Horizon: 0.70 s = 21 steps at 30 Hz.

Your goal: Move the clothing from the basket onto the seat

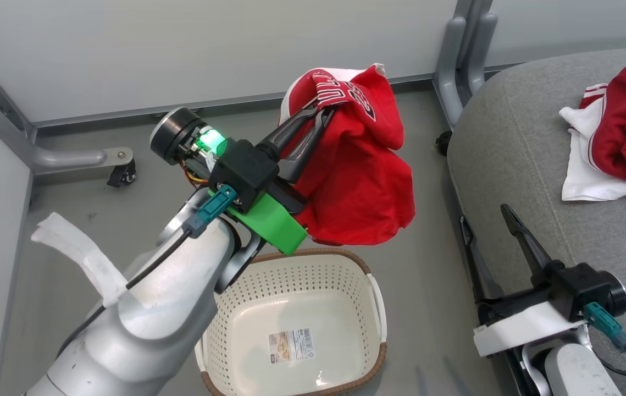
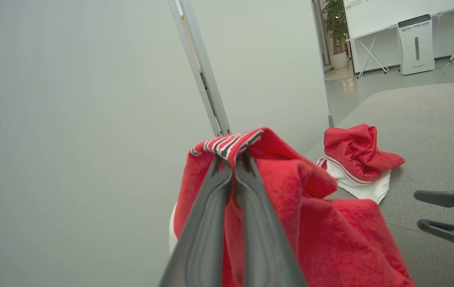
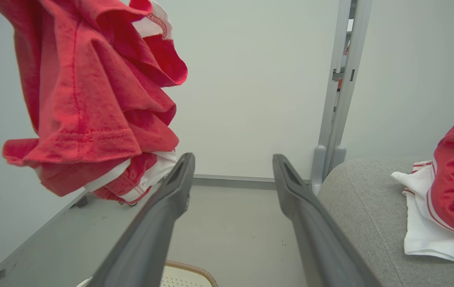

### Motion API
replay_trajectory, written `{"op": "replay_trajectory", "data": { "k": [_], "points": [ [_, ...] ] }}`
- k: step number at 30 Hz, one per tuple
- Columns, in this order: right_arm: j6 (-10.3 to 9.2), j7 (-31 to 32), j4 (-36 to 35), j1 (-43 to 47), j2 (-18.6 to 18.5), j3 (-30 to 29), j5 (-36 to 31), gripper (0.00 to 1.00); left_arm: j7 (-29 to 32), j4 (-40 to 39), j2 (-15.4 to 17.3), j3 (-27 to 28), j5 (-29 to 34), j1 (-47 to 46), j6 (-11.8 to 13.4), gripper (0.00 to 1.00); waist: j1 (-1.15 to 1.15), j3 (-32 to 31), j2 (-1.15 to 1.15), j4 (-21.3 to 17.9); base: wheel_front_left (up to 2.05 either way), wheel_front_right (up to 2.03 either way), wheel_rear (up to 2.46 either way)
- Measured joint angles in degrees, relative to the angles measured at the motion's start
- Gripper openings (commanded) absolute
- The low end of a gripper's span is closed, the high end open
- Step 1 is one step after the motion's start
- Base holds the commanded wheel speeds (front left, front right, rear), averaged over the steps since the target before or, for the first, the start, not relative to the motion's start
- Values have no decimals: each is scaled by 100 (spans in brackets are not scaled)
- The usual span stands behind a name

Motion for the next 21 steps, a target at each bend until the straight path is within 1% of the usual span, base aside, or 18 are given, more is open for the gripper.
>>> {"op": "replay_trajectory", "data": {
  "k": [4, 8, 14, 17, 21],
  "points": [
    [0, 1, -146, 10, -1, 53, 46, 100, 80, -109, 5, -31, 0, -31, 5, 0, 0, -8, 0, 1, 0, 0, 0],
    [0, 0, -403, -26, 0, 260, 15, 100, 126, -181, 1, -65, 0, -63, 20, 0, 0, -11, 0, 24, 0, 0, 0],
    [0, 0, -733, -336, 0, 810, -57, 100, 125, -224, -41, -118, 0, -76, 30, 0, 0, 27, 0, 85, 0, 0, 0],
    [0, 0, -705, -547, 1, 1024, -104, 100, 116, -230, -62, -145, 0, -88, 30, 0, 0, 62, 0, 114, 0, 0, 0],
    [0, 0, -376, -828, 1, 1206, -204, 100, 101, -253, -119, -208, 0, -109, 30, 0, 0, 98, 0, 164, 0, 0, 0]
  ]
}}
